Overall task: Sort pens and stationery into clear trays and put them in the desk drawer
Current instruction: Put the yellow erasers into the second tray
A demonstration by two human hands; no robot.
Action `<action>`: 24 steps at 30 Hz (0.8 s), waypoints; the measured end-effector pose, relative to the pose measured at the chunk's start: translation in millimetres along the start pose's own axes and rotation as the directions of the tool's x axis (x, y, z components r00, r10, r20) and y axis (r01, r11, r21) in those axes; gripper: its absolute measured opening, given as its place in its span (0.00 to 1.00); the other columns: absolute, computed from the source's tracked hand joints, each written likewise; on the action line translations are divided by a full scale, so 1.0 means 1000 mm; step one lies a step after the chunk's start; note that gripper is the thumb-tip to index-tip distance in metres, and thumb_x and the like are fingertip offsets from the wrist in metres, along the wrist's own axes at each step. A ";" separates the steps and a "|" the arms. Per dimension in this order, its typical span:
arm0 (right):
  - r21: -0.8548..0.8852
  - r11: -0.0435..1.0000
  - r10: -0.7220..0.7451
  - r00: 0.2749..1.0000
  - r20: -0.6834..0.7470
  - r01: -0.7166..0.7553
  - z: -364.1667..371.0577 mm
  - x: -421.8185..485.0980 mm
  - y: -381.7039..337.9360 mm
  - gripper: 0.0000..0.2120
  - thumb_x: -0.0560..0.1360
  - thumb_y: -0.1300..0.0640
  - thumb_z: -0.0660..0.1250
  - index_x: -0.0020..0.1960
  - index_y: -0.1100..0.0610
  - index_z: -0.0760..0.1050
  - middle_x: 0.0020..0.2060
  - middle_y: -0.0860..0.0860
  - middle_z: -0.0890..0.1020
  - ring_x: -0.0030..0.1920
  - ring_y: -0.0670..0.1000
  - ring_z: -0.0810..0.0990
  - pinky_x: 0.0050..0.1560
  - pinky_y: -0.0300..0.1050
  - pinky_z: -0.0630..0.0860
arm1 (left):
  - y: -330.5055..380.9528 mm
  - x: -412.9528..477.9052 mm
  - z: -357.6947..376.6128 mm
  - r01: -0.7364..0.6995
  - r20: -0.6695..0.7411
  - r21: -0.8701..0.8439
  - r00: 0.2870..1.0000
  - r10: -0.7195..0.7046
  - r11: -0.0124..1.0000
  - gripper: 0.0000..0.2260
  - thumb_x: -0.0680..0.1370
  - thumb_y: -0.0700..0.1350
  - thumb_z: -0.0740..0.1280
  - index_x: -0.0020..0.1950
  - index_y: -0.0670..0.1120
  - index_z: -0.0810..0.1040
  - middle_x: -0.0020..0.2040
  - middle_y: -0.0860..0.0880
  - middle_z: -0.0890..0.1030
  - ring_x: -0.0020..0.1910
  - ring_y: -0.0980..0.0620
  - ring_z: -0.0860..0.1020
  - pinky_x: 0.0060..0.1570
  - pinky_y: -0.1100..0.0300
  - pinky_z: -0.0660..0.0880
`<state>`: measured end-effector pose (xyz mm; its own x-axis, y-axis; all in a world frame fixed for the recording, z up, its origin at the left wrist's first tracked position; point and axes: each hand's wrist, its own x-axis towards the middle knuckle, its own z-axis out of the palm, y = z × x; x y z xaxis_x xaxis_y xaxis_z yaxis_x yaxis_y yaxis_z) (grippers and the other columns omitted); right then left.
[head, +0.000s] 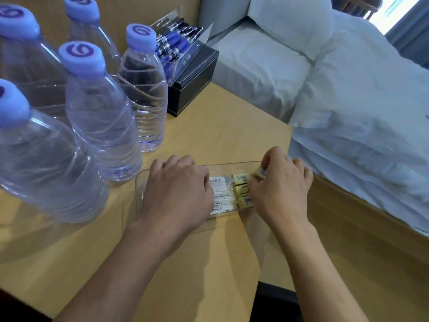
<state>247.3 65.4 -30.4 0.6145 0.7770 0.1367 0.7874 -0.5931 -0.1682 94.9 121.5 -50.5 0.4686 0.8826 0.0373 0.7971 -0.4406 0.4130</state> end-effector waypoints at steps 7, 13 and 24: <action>-0.060 0.998 0.019 0.999 0.037 -0.016 -0.001 0.000 -0.002 0.11 0.74 0.55 0.71 0.50 0.50 0.69 0.40 0.47 0.73 0.60 0.56 0.70 0.69 0.63 0.60 | 0.000 0.000 0.001 0.000 -0.013 -0.004 1.000 0.000 1.000 0.11 0.80 0.52 0.59 0.48 0.54 0.81 0.48 0.56 0.76 0.53 0.52 0.72 0.58 0.54 0.63; 0.073 0.997 0.014 1.000 -0.017 -0.013 -0.009 0.001 0.005 0.08 0.74 0.54 0.70 0.49 0.50 0.72 0.42 0.47 0.78 0.55 0.54 0.72 0.65 0.57 0.63 | 0.000 0.000 0.001 0.011 -0.015 -0.007 1.000 -0.011 1.000 0.11 0.80 0.52 0.59 0.48 0.54 0.81 0.48 0.56 0.77 0.53 0.52 0.73 0.59 0.54 0.64; 0.025 0.999 -0.043 0.997 0.069 0.041 -0.013 -0.004 0.027 0.11 0.72 0.48 0.73 0.48 0.47 0.73 0.43 0.45 0.78 0.51 0.48 0.65 0.55 0.49 0.56 | 0.001 0.001 0.001 0.019 -0.011 -0.005 1.000 -0.019 1.000 0.11 0.80 0.52 0.59 0.48 0.53 0.81 0.49 0.55 0.77 0.54 0.51 0.73 0.59 0.54 0.63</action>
<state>267.1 43.6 -23.1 0.5754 0.8143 0.0765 0.8105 -0.5551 -0.1871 96.7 121.8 -50.9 0.4493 0.8925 0.0393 0.8037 -0.4230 0.4186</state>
